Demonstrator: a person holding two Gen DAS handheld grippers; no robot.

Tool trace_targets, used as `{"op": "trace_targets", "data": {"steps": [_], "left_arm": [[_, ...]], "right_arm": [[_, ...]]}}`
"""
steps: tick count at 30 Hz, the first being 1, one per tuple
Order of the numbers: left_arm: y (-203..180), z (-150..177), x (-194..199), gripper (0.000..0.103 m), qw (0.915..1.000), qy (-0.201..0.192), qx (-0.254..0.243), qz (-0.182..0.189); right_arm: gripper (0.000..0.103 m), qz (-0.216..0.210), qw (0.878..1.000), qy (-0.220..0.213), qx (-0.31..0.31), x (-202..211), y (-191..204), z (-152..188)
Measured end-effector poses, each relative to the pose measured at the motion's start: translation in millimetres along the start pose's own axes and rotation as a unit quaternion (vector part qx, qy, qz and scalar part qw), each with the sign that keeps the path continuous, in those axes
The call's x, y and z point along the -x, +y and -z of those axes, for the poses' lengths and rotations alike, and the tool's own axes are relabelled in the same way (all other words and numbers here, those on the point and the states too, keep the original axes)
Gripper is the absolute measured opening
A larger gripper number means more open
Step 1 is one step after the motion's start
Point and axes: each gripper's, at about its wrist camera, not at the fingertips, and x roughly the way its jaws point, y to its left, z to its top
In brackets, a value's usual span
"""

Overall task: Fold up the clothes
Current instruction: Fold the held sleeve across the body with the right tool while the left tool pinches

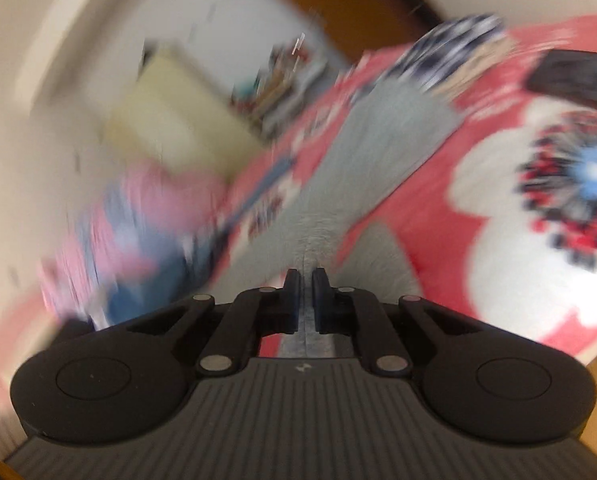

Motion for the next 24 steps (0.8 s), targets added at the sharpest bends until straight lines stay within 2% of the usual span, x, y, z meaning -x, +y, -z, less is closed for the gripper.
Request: {"op": "trace_targets", "data": {"steps": [2,5,6,8,9,11,12,13,14,17,19,21,24], "left_arm": [[-3.1,-1.3,-1.1,0.053,1.0,0.001,-0.003,-0.005],[-6.4,-2.9,-1.2,0.051,0.9999,0.002,-0.002,-0.012],[-7.4,-4.8,-2.1,0.049,0.9999,0.003,0.001,-0.016],[-8.6,-7.6,-4.0,0.04,0.9995,0.007,0.009,-0.028],[-9.2,-8.8,-4.0,0.039,0.9993,0.009,0.012,-0.033],[-10.0,-11.4,-1.2,0.032,0.999,0.013,0.018,-0.039],[-10.2,-13.2,-0.2,0.029,0.9988,0.012,0.017,-0.044],[-12.4,-14.1,2.2,0.021,0.9986,0.011,0.015,-0.049],[-13.7,-16.1,4.4,0.009,0.9984,0.008,0.014,-0.054],[-12.6,-22.4,22.9,0.005,0.997,-0.022,0.046,-0.058],[-8.8,-24.8,47.1,0.005,0.9932,-0.061,0.078,-0.062],[-3.8,-25.7,71.8,0.005,0.986,-0.105,0.108,-0.071],[8.3,-26.2,91.2,0.005,0.9709,-0.153,0.131,-0.129]], "right_arm": [[0.005,0.014,0.997,-0.057,-0.048,35.0,-19.2,9.9],[0.005,0.037,0.983,-0.126,-0.132,83.2,-54.3,33.4],[0.005,0.042,0.976,-0.139,-0.162,94.7,-66.7,43.2],[0.005,0.048,0.964,-0.151,-0.214,107.8,-88.0,61.5],[0.005,0.048,0.958,-0.156,-0.235,111.5,-96.6,69.1],[0.005,0.033,0.952,-0.162,-0.258,109.4,-105.3,78.2],[0.005,0.025,0.951,-0.164,-0.262,108.2,-105.8,79.3],[0.005,0.017,0.95,-0.168,-0.262,107.2,-104.8,78.7],[0.005,0.01,0.951,-0.17,-0.259,105.4,-103.5,76.4],[0.005,-0.004,0.954,-0.172,-0.246,102.1,-99.4,66.9],[0.005,-0.011,0.956,-0.173,-0.234,103.5,-96.7,61.4],[0.005,-0.013,0.958,-0.176,-0.225,107.2,-96.3,58.9],[0.005,-0.008,0.959,-0.176,-0.221,111.9,-100.6,61.9]]}}
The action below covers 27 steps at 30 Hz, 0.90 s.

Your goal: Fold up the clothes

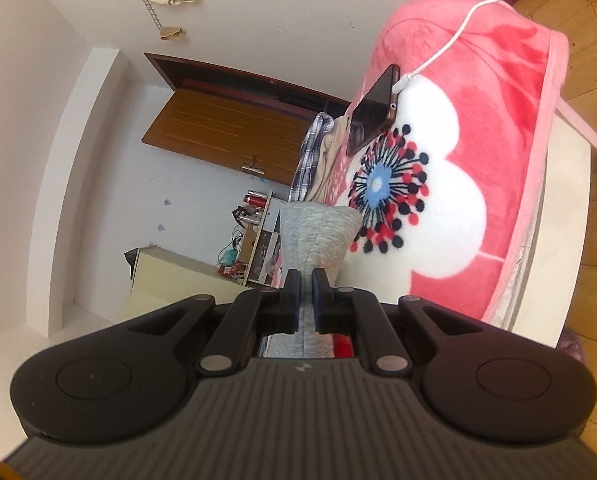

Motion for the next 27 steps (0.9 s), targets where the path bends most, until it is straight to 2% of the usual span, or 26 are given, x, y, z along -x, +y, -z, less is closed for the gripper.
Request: {"op": "trace_targets", "data": {"steps": [1,3,6,7,8,9,11,12,13,14,16,18,20,24,27], "left_arm": [[5.1,1.9,-7.2,0.005,0.9998,0.013,0.006,-0.015],[16.3,13.3,-33.8,0.005,0.9967,0.071,0.027,-0.027],[31.6,30.3,-70.0,0.006,0.9862,0.15,0.057,-0.042],[32.6,35.7,-72.7,0.006,0.9853,0.154,0.066,-0.035],[33.0,39.7,-73.8,0.007,0.9849,0.155,0.071,-0.028],[32.2,40.6,-71.8,0.007,0.9859,0.151,0.068,-0.023],[32.7,41.5,-67.5,0.019,0.9872,0.144,0.067,-0.012],[33.8,41.4,-66.1,0.022,0.9871,0.143,0.07,-0.008],[35.5,41.3,-66.3,0.026,0.9868,0.143,0.075,-0.004],[37.6,41.8,-67.3,0.031,0.9865,0.142,0.081,0.001],[41.5,42.4,-69.5,0.039,0.9862,0.139,0.09,0.005],[43.7,44.4,-71.8,0.044,0.9862,0.134,0.097,0.007],[46.9,45.0,-75.0,0.046,0.9857,0.131,0.106,0.013],[54.6,42.4,-86.1,0.046,0.984,0.125,0.124,0.025],[54.9,40.7,-94.1,0.031,0.9842,0.118,0.127,0.038]], "right_arm": [[0.005,0.012,1.0,0.003,0.002,-0.1,-4.3,0.4],[0.007,0.055,0.998,0.016,0.015,-1.4,-13.2,1.9],[0.009,0.167,0.983,0.034,0.065,-2.1,-14.6,2.9],[0.009,0.197,0.977,0.032,0.081,-0.2,-12.9,1.2],[0.009,0.204,0.974,0.024,0.095,2.7,-8.2,-3.1],[0.009,0.2,0.973,0.016,0.112,4.0,0.2,-9.1],[0.011,0.189,0.97,0.004,0.152,2.9,19.2,-20.7],[0.012,0.176,0.967,0.011,0.185,-6.0,34.1,-25.5],[0.018,0.161,0.963,0.021,0.216,-18.0,49.3,-29.5],[0.037,0.141,0.959,0.04,0.242,-35.7,64.2,-31.1],[0.06,0.103,0.95,0.095,0.279,-79.0,85.1,-29.2],[0.062,0.068,0.935,0.153,0.312,-125.7,102.0,-25.7],[0.064,0.055,0.914,0.207,0.343,-175.0,112.5,-17.8],[0.064,0.095,0.872,0.284,0.386,-260.9,102.0,-14.0],[0.063,0.089,0.844,0.345,0.4,-287.6,93.8,0.3]]}}
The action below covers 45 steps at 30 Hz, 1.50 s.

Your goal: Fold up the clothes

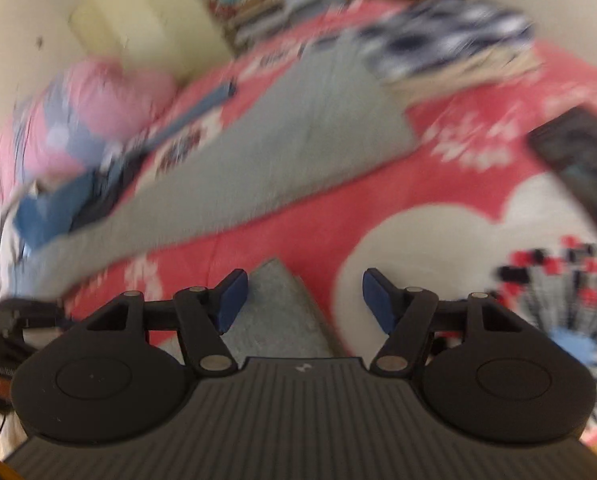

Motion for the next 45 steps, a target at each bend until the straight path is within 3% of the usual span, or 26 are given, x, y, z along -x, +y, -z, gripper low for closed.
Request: {"op": "trace_targets", "data": {"steps": [1,2,3,5,9,13,15,18,20,22,25,27,29,32,35,37,40,42,45], "left_arm": [[-1.8,0.0,-1.5,0.018,1.0,-0.004,-0.006,0.002],[-4.0,0.0,-2.0,0.008,0.9999,-0.01,-0.012,0.0],[-6.4,-0.3,-1.4,0.007,0.9997,-0.018,-0.018,-0.003],[-12.2,-4.7,9.3,0.006,0.9983,-0.054,-0.023,-0.004],[-25.6,-19.4,33.7,0.006,0.9904,-0.133,-0.038,-0.009],[-40.8,-43.7,29.9,0.006,0.9803,-0.178,-0.076,-0.036],[-42.2,-53.5,9.8,0.007,0.9808,-0.166,-0.083,-0.059],[-26.0,-58.3,-42.4,0.009,0.9879,-0.112,-0.07,-0.081],[-11.1,-56.5,-73.8,0.014,0.9914,-0.07,-0.054,-0.096],[-1.4,-55.5,-77.6,0.015,0.9916,-0.082,-0.038,-0.092],[2.2,-61.1,-55.6,0.037,0.9891,-0.108,-0.023,-0.097],[4.1,-63.9,-39.0,0.042,0.9861,-0.129,-0.014,-0.104],[8.4,-65.4,-17.2,0.048,0.9835,-0.146,0.005,-0.107],[18.4,-49.9,33.8,0.06,0.9782,-0.17,0.046,-0.111],[30.7,-18.5,93.1,0.071,0.9701,-0.182,0.097,-0.128],[39.6,5.1,133.8,0.072,0.9629,-0.188,0.131,-0.143],[54.4,45.4,201.3,0.072,0.9463,-0.186,0.171,-0.202],[61.9,72.1,248.8,0.072,0.9278,-0.192,0.195,-0.254],[69.8,114.4,315.9,0.074,0.8908,-0.199,0.237,-0.332]], "right_arm": [[0.055,-0.008,0.999,0.013,0.032,-3.6,11.2,3.2],[0.03,-0.004,0.998,0.024,0.062,-4.6,22.7,7.7],[0.014,0.006,0.996,0.028,0.083,-3.5,32.5,12.5],[0.009,0.02,0.995,0.01,0.099,8.9,46.9,19.4],[0.009,0.101,0.979,-0.121,0.125,70.8,63.7,12.0],[0.009,0.143,0.956,-0.219,0.133,109.1,66.6,-4.0],[0.009,0.165,0.948,-0.23,0.143,103.7,65.0,-10.5],[0.013,0.202,0.947,-0.216,0.126,67.7,40.1,-13.0],[0.026,0.233,0.951,-0.185,0.088,36.1,9.5,-11.4],[0.026,0.247,0.953,-0.171,0.022,23.8,-20.3,-5.8],[0.027,0.234,0.951,-0.195,-0.055,36.2,-40.8,8.2],[0.031,0.236,0.942,-0.232,-0.059,64.2,-28.8,19.7],[0.048,0.24,0.93,-0.271,-0.068,98.4,-17.0,36.5],[0.053,0.216,0.922,-0.301,-0.115,138.6,-9.5,70.8],[0.057,0.172,0.925,-0.285,-0.183,154.2,-11.5,108.8],[0.058,0.133,0.923,-0.262,-0.247,149.1,-18.5,138.7],[0.059,0.054,0.893,-0.238,-0.379,126.5,-38.7,187.9],[0.059,0.003,0.866,-0.218,-0.45,107.6,-45.7,211.7],[0.059,-0.044,0.854,-0.204,-0.478,86.1,-39.5,223.4]]}}
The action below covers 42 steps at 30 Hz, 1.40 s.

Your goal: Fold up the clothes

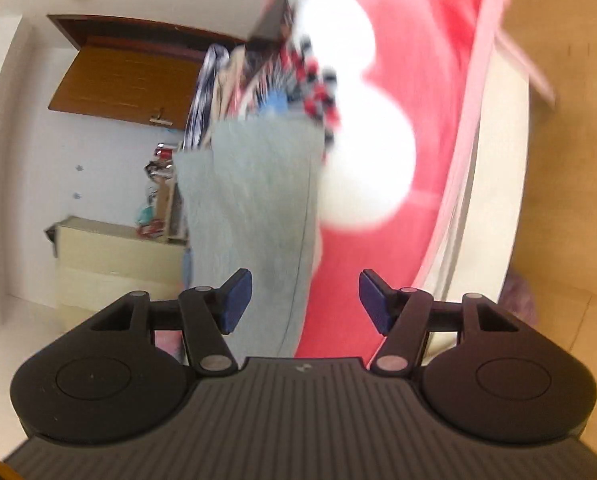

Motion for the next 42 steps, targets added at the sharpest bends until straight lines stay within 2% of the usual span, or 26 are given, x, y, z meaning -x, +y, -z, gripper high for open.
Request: {"op": "trace_targets", "data": {"steps": [3,5,7,10,13,16,19,24,27,29,32,35,39,42], "left_arm": [[55.4,16.2,33.5,0.077,0.9971,0.017,0.058,-0.047],[90.6,44.8,42.5,0.077,0.99,0.051,0.114,-0.065],[119.6,77.6,46.5,0.076,0.9783,0.083,0.173,-0.077],[154.5,127.2,49.8,0.074,0.9548,0.11,0.262,-0.089],[180.7,156.7,54.1,0.071,0.9352,0.097,0.322,-0.111],[203.9,169.8,56.7,0.07,0.9193,0.064,0.367,-0.126],[222.9,180.1,53.4,0.066,0.9016,0.028,0.417,-0.11],[241.3,194.8,29.6,0.063,0.893,0.001,0.448,-0.047],[248.4,204.5,5.7,0.061,0.884,0.014,0.467,-0.016],[250.1,206.4,-5.6,0.059,0.8827,0.021,0.469,0.0],[252.1,204.5,-10.9,0.052,0.8868,0.015,0.461,0.018],[255.0,201.9,-9.6,0.05,0.8813,-0.008,0.469,0.057],[254.3,199.6,-4.4,0.051,0.8665,-0.057,0.482,0.116],[251.8,200.5,-14.2,0.052,0.864,-0.044,0.485,0.127]], "right_arm": [[0.059,-0.015,1.0,0.017,0.004,-6.8,5.3,10.7],[0.06,-0.017,0.999,0.028,0.0,-14.0,8.2,15.4],[0.06,-0.021,0.999,0.04,-0.012,-16.3,8.5,18.7],[0.059,-0.034,0.998,0.054,-0.024,-12.4,14.0,27.8],[0.059,-0.05,0.996,0.074,-0.022,-9.5,22.4,36.6],[0.059,-0.039,0.995,0.092,-0.012,-13.8,32.5,43.7],[0.059,-0.039,0.994,0.099,-0.003,-18.5,41.2,48.2],[0.059,-0.047,0.994,0.099,0.007,-18.3,57.2,57.3],[0.059,-0.044,0.994,0.097,0.004,-19.5,61.9,61.9],[0.059,-0.043,0.995,0.093,0.002,-20.1,63.4,65.3],[0.059,-0.04,0.996,0.085,-0.004,-20.0,60.9,69.7],[0.059,-0.034,0.996,0.08,-0.01,-20.1,55.7,73.5],[0.059,-0.03,0.997,0.074,-0.014,-20.5,51.2,74.7],[0.059,-0.045,0.997,0.06,-0.014,-17.6,52.7,70.8]]}}
